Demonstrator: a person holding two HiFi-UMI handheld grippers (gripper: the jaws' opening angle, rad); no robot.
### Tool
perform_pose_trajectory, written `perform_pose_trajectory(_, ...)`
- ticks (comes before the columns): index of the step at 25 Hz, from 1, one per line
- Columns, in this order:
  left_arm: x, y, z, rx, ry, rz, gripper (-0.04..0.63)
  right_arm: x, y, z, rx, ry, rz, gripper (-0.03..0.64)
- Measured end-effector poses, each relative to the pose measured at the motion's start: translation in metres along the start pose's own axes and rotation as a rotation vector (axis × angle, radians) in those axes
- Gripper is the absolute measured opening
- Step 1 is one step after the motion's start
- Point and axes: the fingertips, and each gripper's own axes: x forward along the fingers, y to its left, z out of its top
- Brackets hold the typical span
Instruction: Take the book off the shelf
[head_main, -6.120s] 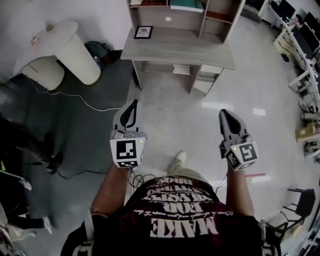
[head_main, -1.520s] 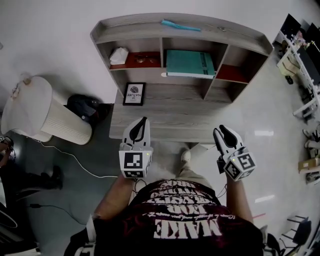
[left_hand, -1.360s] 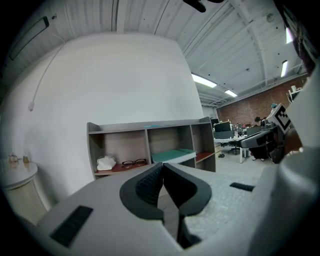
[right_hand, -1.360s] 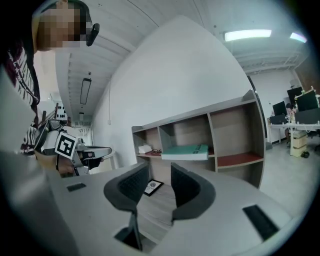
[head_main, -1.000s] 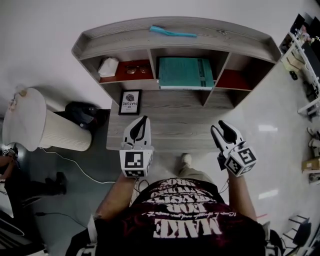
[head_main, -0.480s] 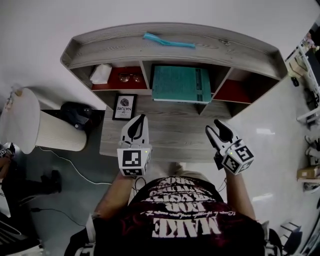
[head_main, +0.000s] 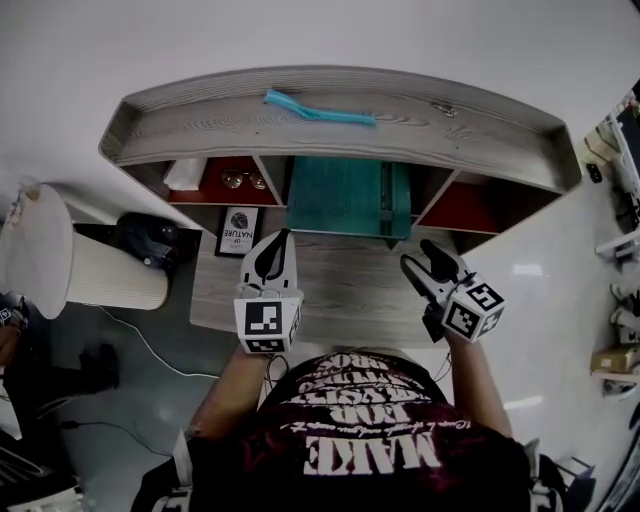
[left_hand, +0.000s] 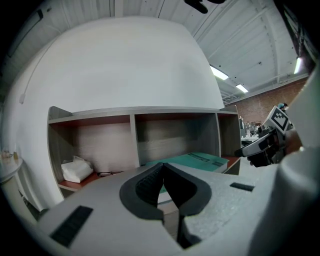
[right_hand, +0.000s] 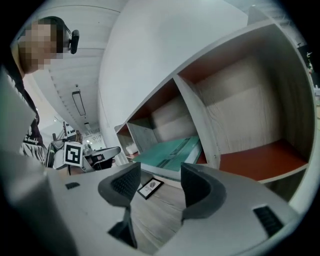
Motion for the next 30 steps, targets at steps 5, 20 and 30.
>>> perform_pose_trajectory(5, 0.025, -0.003, -0.009, 0.000, 0.029, 0.020, 0.008, 0.017, -0.022, 0.001, 0.069, 0.022, 0.039, 0.259)
perform_pose_trajectory(20, 0.053, -0.014, -0.040, 0.030, 0.134, 0.026, 0.008, 0.061, -0.048, -0.010, 0.371, 0.057, 0.170, 0.296)
perform_pose_trajectory(30, 0.039, -0.012, -0.031, 0.043, 0.113, 0.028, 0.008, 0.075, -0.045, -0.005, 0.664, -0.022, 0.248, 0.241)
